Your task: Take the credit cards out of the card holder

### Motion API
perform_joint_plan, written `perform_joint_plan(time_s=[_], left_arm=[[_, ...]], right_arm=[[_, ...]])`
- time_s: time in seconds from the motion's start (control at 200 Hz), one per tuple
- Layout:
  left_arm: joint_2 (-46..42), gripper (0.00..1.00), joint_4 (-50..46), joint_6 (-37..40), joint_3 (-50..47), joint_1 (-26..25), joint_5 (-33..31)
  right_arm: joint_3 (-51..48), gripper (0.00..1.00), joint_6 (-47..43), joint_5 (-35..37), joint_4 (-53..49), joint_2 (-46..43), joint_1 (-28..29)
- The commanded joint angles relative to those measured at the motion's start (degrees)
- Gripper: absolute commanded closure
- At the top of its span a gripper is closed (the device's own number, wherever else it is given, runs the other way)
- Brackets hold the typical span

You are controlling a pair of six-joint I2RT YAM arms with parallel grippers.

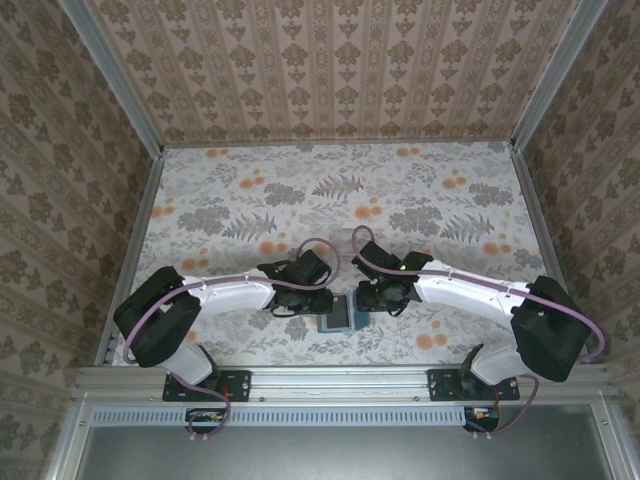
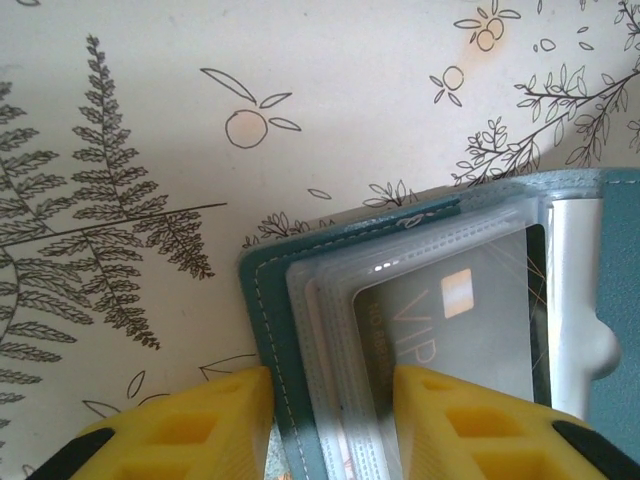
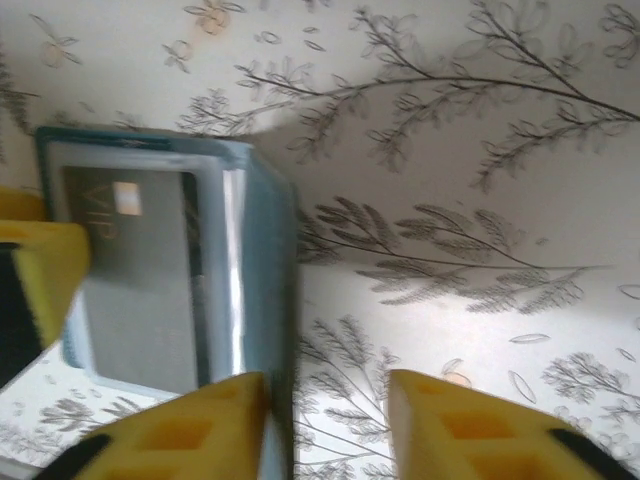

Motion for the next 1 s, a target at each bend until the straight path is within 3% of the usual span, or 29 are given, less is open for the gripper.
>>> perform_joint_plan(time_s=[0.0,0.22,0.35,0.565,0.825,0.995], left_arm=[[0.95,0.63,-3.94,1.41,-1.46,0.52,-1.11],[0.79,0.63,-3.91,1.79,-1.63,1.59,-0.5],[1.24,0.63,-3.49,2.03,-1.69,1.69,0.27],[0.44,0.64,-3.12,1.62,-1.89,1.78,0.73],[-3.57,0.63,-1.05,1.12,-1.81,1.79,2.2],[-4.39,0.69,0.25,0.75,-1.97,1.81,3.71]], right_arm=[[-0.18,0.54,-1.65,6.78,-5.34,1.9,-0.39],[-1.03,0.36,-2.21,10.76,-5.18,6.11,-0.34],[-2.05,0.32,-2.14,11.9,-3.88,9.01,-0.34],[-2.38,0.32,-1.87,11.4,-3.51,10.99,-0.3],[-0.83,0.35,-1.09,6.84,-4.32,2.47,-0.23],[-0.15,0.38,-0.14,2.82,-3.18,-1.64,-0.19]])
